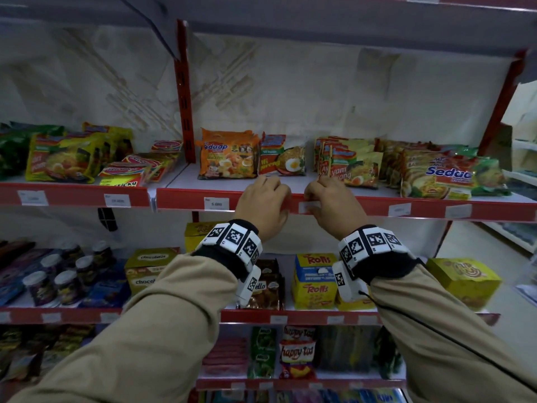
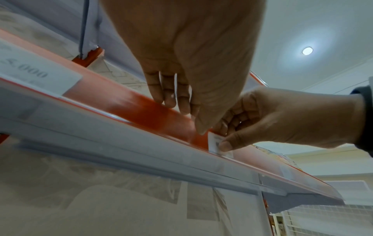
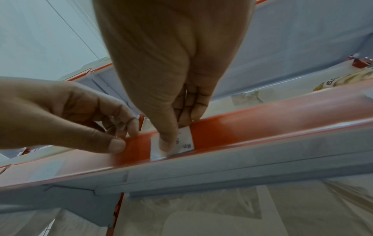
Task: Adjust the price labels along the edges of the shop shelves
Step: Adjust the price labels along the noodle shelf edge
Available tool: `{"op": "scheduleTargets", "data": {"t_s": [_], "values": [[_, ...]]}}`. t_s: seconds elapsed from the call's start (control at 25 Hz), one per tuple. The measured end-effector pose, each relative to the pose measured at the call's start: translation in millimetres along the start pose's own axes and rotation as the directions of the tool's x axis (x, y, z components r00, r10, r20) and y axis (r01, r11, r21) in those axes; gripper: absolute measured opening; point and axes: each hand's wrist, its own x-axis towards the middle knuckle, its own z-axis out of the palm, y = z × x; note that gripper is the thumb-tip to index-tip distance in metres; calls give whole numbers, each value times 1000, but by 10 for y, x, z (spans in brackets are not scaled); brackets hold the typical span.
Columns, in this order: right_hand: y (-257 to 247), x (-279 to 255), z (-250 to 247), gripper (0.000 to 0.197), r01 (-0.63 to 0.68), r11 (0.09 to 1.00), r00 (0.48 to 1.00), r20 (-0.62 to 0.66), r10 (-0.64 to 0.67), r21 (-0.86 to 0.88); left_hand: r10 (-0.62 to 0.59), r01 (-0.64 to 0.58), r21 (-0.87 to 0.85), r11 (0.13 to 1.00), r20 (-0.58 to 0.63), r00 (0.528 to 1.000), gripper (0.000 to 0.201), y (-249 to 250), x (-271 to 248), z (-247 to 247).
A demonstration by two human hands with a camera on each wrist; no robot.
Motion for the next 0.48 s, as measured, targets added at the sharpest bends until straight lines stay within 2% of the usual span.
{"op": "scheduleTargets", "data": {"t_s": [0.16,0.32,0.4,0.48], "values": [[34,-31,32,15,44,999,999,-19,-44,-15,-56,53,-54,997,-51,997,22,69,-8,79],[21,10,83,18,73,996,997,14,-72,-58,-86,77,-109,991,-87,992,19,81,-42,142],[28,40,79,14,30,998,999,15,-31,58,-90,72,-148,986,-117,989,16,67,-52,177],[59,64,47,5,-21,963,1000,-16,26,268,-111,84,-185,979,-138,984,13,53,-45,205]]}}
